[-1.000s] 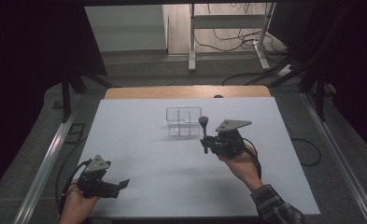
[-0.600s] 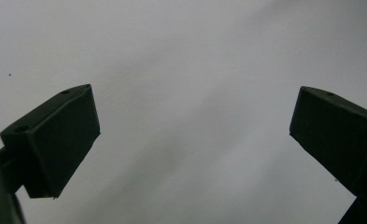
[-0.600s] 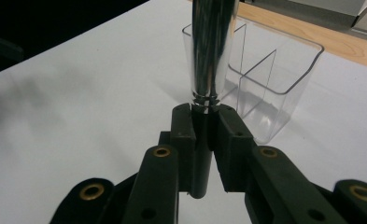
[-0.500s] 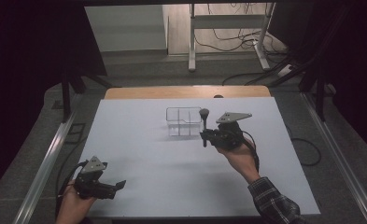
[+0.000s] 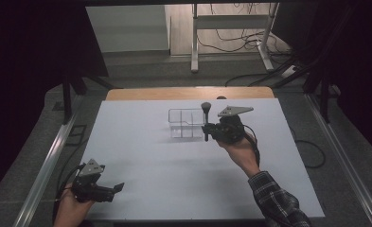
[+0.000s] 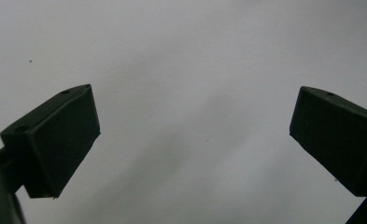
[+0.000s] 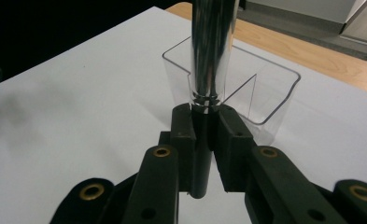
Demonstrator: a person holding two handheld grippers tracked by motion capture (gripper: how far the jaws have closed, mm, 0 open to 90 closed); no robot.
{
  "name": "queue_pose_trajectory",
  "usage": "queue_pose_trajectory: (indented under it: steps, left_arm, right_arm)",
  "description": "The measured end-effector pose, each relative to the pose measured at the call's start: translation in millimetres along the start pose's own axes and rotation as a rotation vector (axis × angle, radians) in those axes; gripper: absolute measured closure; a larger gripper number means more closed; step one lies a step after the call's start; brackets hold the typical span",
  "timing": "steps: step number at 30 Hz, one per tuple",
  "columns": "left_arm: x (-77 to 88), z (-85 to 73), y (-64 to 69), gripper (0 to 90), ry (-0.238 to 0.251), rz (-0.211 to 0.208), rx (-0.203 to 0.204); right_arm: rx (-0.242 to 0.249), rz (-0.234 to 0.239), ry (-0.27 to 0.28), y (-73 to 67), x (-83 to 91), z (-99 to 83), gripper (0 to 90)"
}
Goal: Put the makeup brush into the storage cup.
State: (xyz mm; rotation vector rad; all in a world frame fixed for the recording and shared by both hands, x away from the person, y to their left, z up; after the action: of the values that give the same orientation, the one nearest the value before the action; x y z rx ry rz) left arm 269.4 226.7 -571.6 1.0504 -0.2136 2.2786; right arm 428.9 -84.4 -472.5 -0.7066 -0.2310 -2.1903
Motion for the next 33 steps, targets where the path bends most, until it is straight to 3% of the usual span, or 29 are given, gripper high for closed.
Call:
queue_pose_trajectory:
  steps: [33]
  left_arm:
    - [1.7, -0.6, -2.8, 1.7, 0.001, 0.016, 0.0]
  right_arm:
    - [-0.013, -0.056, 0.04, 25.1, -20.2, 32.0, 78.0]
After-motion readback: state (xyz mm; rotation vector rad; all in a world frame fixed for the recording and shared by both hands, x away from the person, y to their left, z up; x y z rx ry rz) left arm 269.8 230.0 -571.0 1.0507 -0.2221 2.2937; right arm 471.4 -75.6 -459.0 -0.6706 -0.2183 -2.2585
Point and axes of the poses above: each handheld gripper's, and its own axes: x roughly backward along the jaws, z roughly out of its top, y roughly to its right, the point moved 10 cm from there along -x, roughly forward along the jaws, and after that the axes turned 3 degrees about -z, right-handed, at the moved point
